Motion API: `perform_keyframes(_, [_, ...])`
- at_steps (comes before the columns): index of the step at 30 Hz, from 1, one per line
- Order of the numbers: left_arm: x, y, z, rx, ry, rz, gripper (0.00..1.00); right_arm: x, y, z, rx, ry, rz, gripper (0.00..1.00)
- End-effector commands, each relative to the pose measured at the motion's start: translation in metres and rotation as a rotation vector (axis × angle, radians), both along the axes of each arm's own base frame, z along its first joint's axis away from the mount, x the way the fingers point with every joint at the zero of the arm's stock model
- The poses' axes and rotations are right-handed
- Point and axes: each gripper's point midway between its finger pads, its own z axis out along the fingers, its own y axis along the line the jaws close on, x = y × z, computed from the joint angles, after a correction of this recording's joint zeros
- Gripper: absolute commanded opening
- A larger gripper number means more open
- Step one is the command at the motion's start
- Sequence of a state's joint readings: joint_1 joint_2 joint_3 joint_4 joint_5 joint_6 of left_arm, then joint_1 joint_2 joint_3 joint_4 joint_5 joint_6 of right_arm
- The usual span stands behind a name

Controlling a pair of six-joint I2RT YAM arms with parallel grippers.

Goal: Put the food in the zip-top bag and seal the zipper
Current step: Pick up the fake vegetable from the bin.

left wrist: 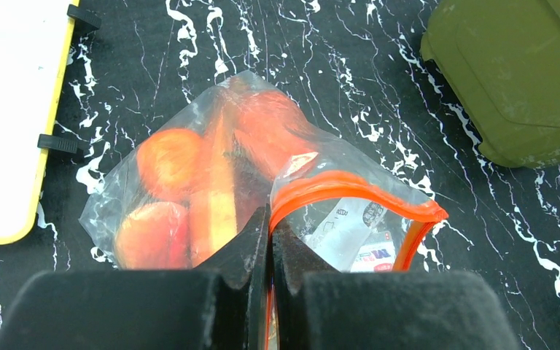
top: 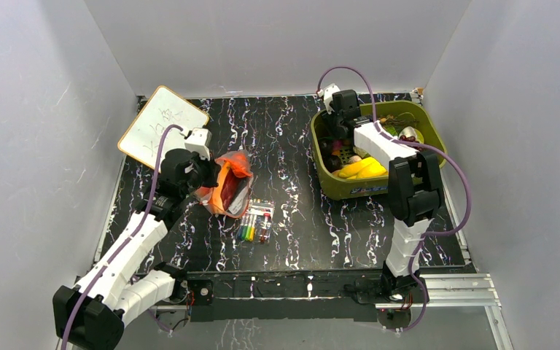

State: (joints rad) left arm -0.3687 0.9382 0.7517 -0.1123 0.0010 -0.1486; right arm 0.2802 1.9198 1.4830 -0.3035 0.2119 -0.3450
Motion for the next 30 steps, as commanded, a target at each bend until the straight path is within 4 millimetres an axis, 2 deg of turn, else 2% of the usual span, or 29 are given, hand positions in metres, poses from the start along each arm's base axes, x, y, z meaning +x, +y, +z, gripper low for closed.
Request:
perform_keyframes(1, [0.002, -0.002, -0.001, 0.009, -0.002, -0.015, 0.0, 0.02, -0.005, 0.025, -0.03, -0.091, -0.009, 0.48])
perform_keyframes(7, [0.001, -0.001, 0.002, 0.007, -0.014, -0.009, 0.0, 0.023, -0.011, 0.029, -0.068, -0.108, -0.025, 0.42])
perform_keyframes(11, [0.0, 0.001, 0.003, 0.008, -0.015, -0.001, 0.0, 0.02, -0.014, 0.031, -0.078, -0.108, -0.036, 0.24])
perform_keyframes(17, [-0.003, 0.001, 0.007, 0.0, -0.025, -0.004, 0.0, 0.012, -0.017, 0.044, -0.055, -0.117, -0.064, 0.22])
perform_keyframes(27, [-0.004, -0.001, 0.012, -0.023, -0.034, -0.001, 0.0, -0.01, -0.01, 0.068, 0.055, -0.152, -0.062, 0.2])
perform_keyframes(29, [-0.004, 0.0, 0.013, -0.024, -0.039, 0.0, 0.0, -0.014, -0.011, 0.067, 0.064, -0.147, -0.068, 0.19])
perform_keyframes(30, [-0.004, 0.0, 0.014, -0.025, -0.041, 0.002, 0.0, -0.018, -0.012, 0.079, 0.076, -0.166, -0.072, 0.19])
